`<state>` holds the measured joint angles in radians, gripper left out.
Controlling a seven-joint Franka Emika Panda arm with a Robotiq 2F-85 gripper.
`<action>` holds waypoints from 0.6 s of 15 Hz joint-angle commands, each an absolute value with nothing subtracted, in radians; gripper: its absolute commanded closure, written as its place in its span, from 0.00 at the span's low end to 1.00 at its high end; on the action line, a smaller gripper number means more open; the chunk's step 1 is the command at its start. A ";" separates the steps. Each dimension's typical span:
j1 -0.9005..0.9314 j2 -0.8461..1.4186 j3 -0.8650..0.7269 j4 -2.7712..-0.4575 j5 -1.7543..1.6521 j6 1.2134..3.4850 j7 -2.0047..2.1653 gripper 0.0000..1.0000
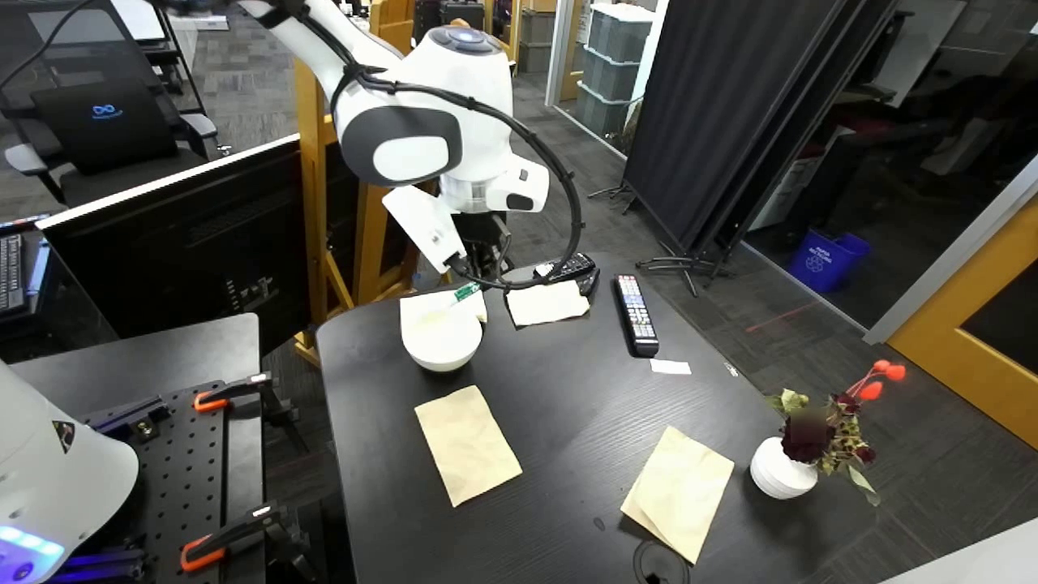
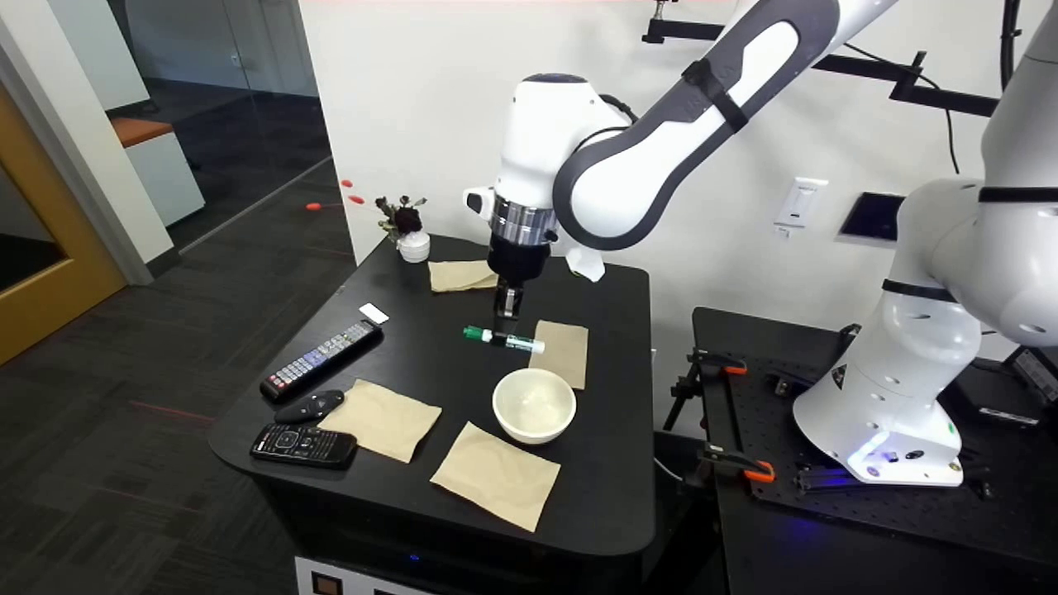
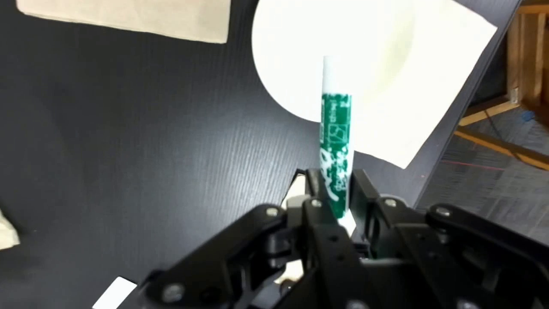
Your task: Put the marker in the bowl
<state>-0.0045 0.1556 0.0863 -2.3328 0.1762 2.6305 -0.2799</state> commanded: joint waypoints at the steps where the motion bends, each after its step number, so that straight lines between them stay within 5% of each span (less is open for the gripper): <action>1: -0.028 0.088 0.127 -2.401 0.285 2.622 -0.495 0.95; 9: -0.027 0.091 0.138 -2.443 0.547 2.638 -0.921 0.95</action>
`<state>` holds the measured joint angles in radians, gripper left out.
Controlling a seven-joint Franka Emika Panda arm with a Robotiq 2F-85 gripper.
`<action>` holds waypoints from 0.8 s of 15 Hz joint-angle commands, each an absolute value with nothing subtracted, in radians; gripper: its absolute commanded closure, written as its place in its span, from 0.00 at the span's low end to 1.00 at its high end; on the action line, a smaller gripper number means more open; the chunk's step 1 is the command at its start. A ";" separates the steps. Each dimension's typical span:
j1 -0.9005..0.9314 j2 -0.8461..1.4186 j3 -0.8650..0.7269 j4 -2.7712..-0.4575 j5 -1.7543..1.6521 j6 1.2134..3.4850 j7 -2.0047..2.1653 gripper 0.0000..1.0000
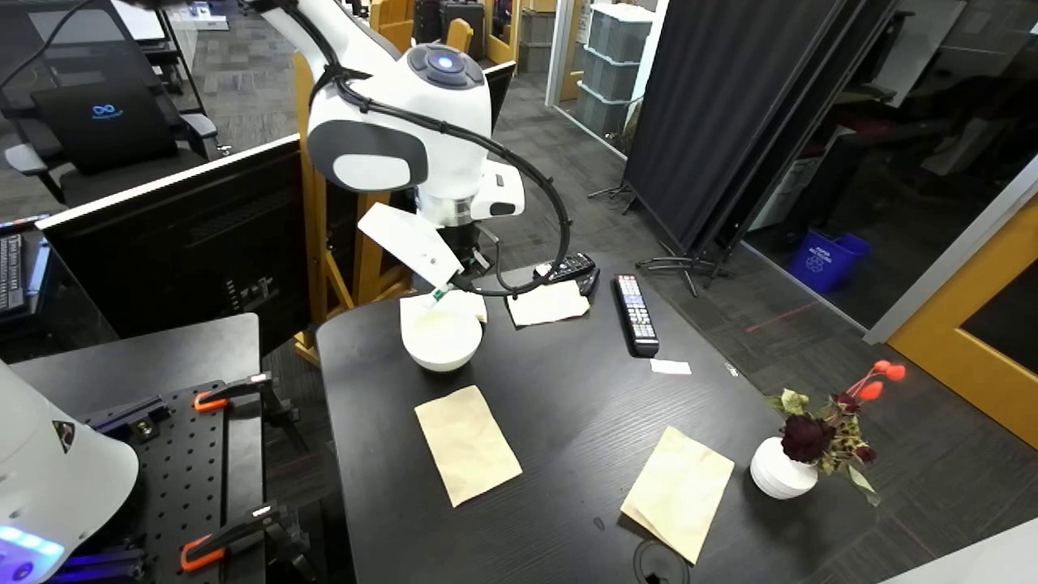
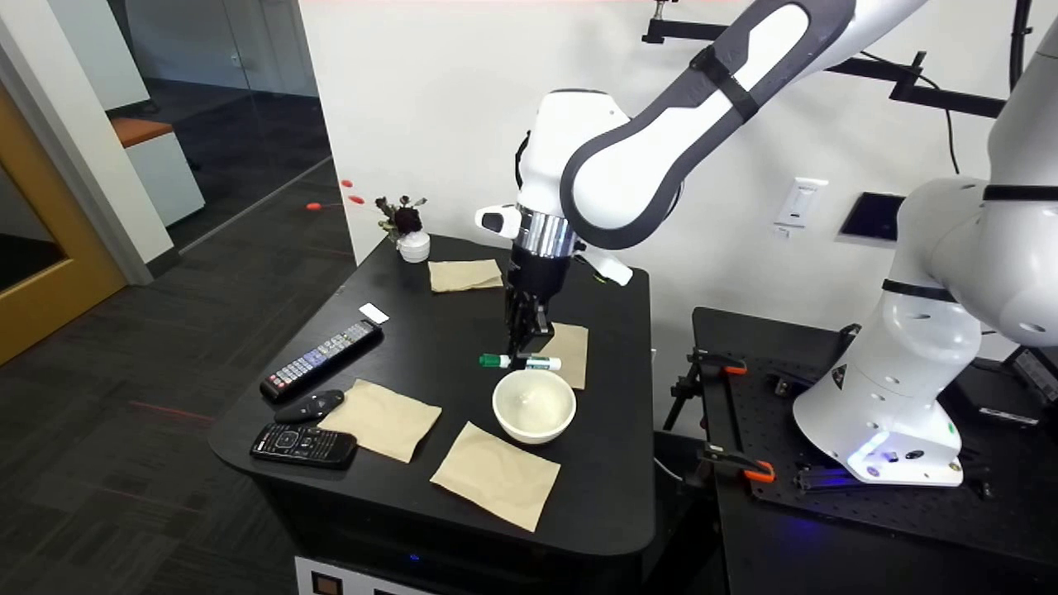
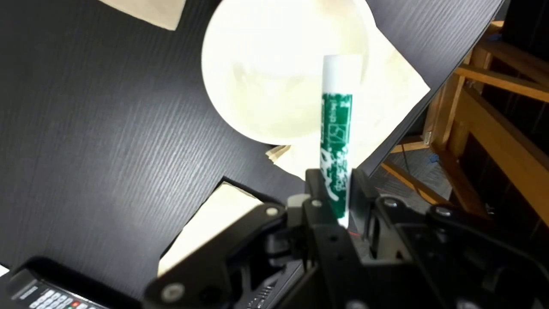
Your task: Put the marker in the bowl
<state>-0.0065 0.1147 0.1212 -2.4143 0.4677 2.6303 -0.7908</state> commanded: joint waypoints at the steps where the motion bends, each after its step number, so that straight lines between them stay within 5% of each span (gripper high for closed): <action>1: -0.027 0.097 0.137 -2.445 0.576 2.642 -0.968 0.95; 12: -0.023 0.182 0.137 -2.446 0.725 2.691 -1.403 0.95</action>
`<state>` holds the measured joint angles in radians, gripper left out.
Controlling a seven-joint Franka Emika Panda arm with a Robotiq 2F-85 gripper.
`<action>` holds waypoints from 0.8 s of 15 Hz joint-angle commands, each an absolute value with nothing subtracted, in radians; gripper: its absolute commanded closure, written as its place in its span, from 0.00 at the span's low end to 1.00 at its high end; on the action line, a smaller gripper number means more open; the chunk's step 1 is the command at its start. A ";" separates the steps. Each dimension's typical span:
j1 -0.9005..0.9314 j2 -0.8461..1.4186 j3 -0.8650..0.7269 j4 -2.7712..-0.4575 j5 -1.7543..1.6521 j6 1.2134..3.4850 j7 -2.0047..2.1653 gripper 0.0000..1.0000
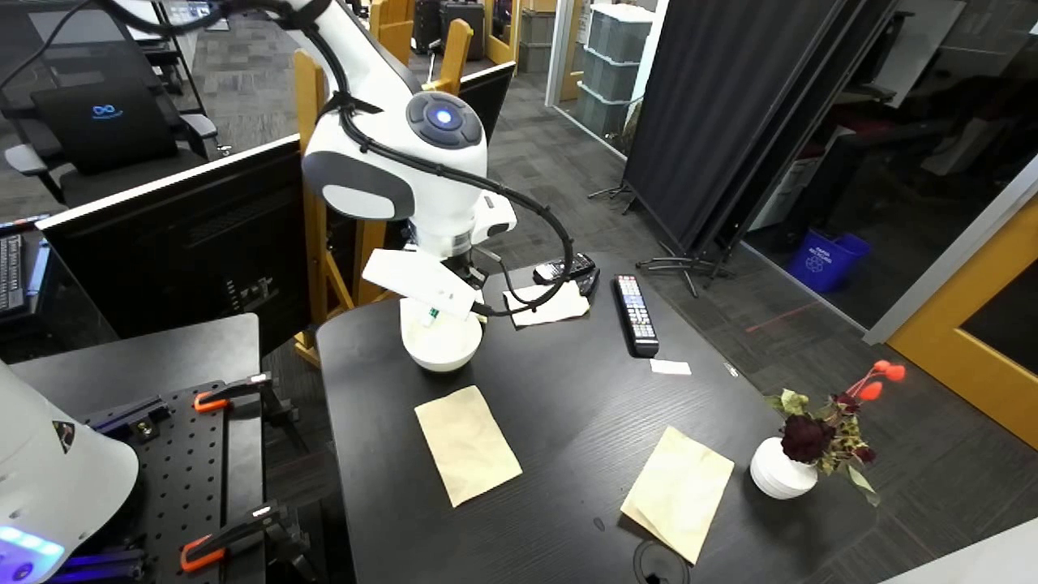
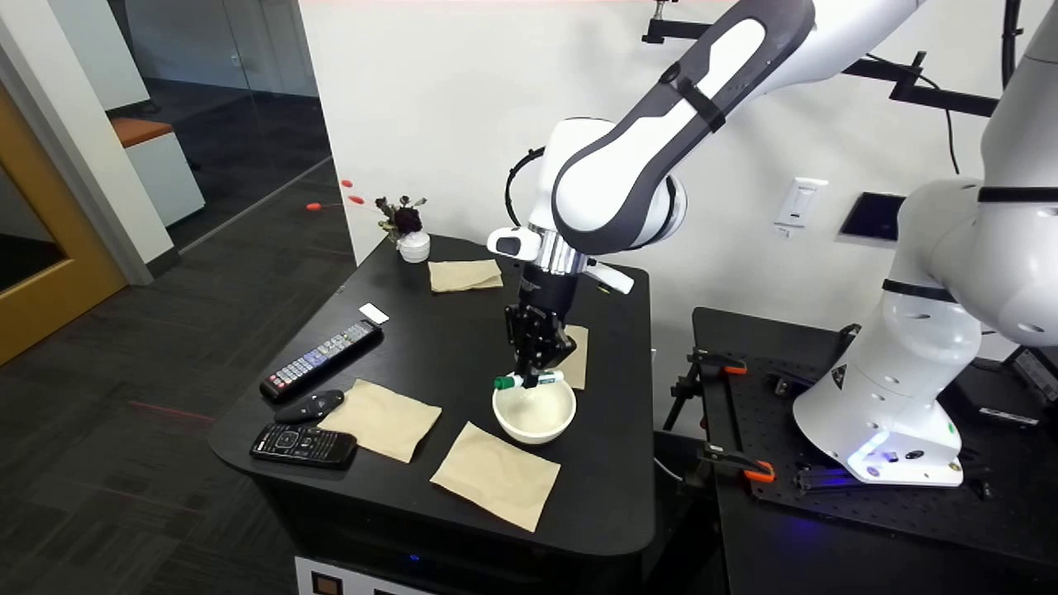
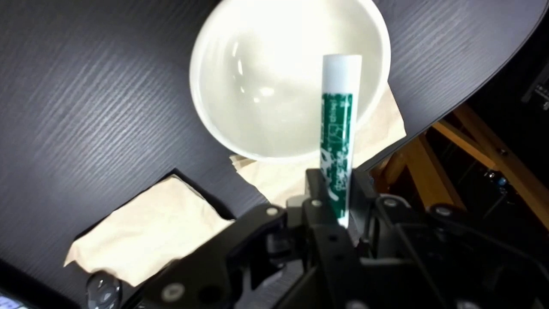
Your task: Put the marker in the bowl
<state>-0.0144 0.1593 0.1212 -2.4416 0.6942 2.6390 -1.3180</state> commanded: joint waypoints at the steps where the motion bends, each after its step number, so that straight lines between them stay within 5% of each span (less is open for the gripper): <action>1: -0.022 0.192 0.140 -2.445 0.720 2.709 -1.418 0.95; 8: -0.019 0.258 0.168 -2.439 0.737 2.824 -1.491 0.95; 9: -0.021 0.263 0.172 -2.438 0.741 2.832 -1.490 0.56; 12: -0.023 0.263 0.175 -2.440 0.741 2.844 -1.475 0.39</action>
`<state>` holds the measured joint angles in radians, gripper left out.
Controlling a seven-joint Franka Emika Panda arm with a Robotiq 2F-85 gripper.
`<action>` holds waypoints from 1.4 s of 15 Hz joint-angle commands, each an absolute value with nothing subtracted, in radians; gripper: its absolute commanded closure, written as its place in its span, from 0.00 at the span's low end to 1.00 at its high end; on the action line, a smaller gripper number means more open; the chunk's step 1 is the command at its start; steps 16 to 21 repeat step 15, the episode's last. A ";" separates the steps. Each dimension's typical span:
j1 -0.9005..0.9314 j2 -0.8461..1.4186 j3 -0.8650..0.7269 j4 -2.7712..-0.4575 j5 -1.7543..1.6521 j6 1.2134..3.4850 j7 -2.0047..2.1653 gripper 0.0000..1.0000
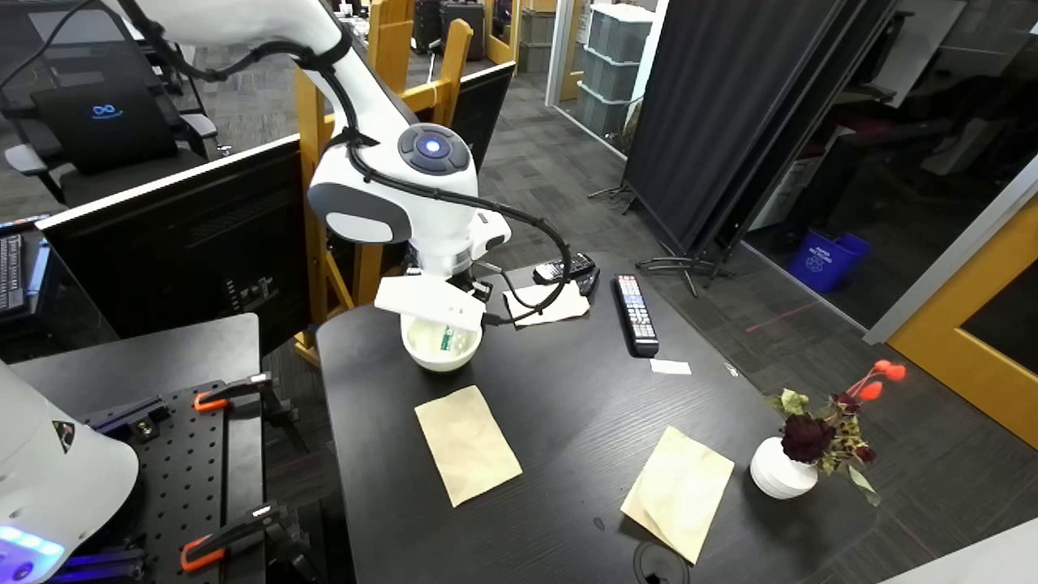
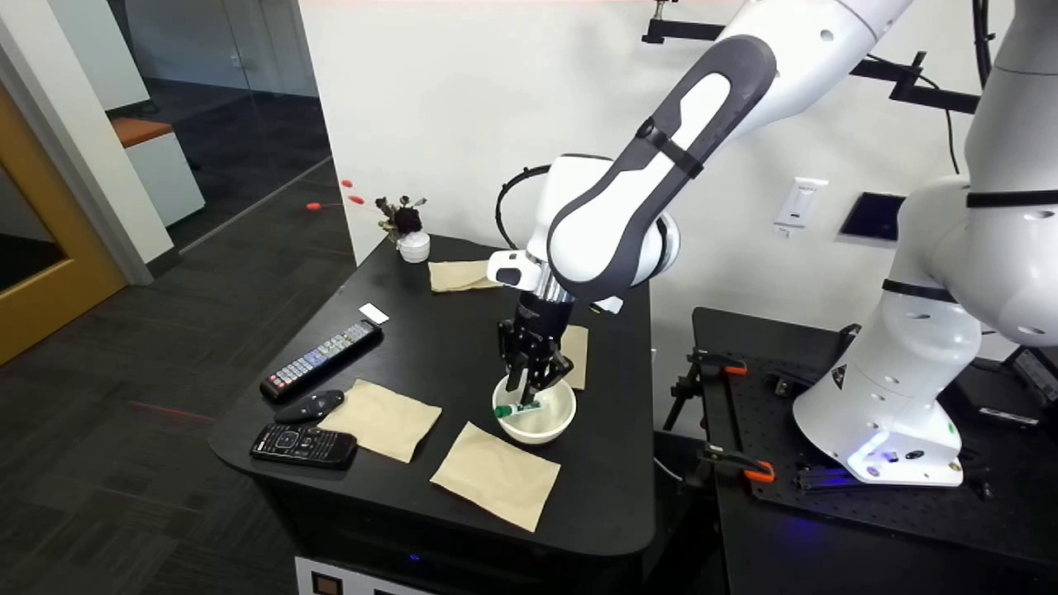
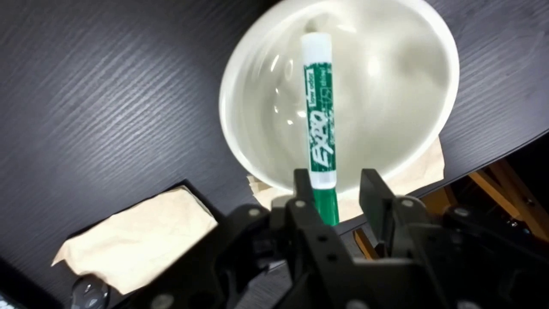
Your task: Put the marker in the bowl
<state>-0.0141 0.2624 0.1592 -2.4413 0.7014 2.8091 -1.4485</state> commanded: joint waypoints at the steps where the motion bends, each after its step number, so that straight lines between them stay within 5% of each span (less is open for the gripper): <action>1: -0.023 0.260 0.176 -2.441 0.744 2.848 -1.472 0.33; 6: -0.027 0.233 0.180 -2.439 0.779 2.832 -1.476 0.00; 21: -0.014 0.241 0.165 -2.431 0.759 2.817 -1.448 0.00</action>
